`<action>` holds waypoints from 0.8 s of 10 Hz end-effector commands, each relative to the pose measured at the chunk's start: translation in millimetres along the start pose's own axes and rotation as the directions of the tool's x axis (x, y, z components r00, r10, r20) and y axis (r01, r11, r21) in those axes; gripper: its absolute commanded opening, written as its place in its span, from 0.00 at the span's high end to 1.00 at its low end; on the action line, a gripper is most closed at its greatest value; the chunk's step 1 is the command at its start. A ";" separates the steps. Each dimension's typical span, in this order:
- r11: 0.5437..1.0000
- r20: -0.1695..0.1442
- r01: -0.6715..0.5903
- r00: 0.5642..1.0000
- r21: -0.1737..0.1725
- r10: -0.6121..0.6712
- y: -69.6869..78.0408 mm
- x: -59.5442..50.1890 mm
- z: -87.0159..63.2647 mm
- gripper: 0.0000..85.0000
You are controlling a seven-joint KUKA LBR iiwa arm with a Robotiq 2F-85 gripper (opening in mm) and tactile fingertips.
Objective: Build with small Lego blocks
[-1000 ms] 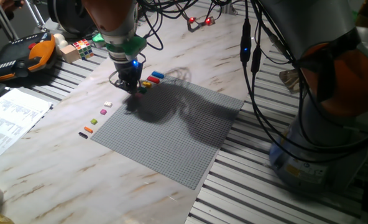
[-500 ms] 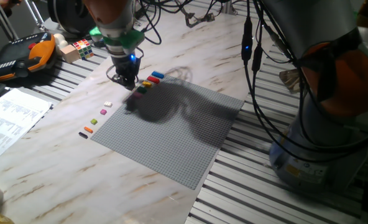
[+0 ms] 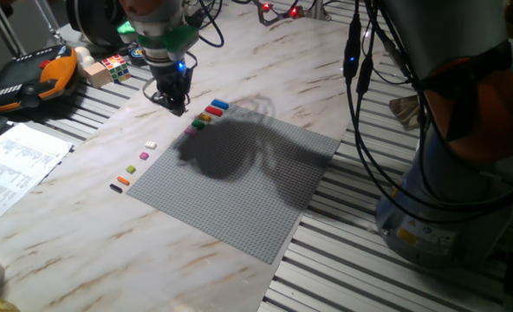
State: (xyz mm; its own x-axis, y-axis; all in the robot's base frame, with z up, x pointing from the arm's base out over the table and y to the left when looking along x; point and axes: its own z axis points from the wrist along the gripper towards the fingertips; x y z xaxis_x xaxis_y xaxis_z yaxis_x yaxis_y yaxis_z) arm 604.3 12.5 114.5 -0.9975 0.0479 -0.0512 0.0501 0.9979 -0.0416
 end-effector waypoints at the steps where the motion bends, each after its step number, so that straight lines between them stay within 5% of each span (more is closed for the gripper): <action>1: 1.000 -0.004 0.000 1.000 -0.003 0.000 0.2 0.5 -1.5 0.99; 8: 1.000 0.021 -0.003 1.000 -0.022 0.003 -2.7 4.5 -18.8 0.99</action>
State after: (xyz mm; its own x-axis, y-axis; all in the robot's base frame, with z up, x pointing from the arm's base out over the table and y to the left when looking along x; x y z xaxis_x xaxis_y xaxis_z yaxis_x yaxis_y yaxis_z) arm 598.9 10.7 133.2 -0.9961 0.0524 -0.0715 0.0535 0.9985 -0.0144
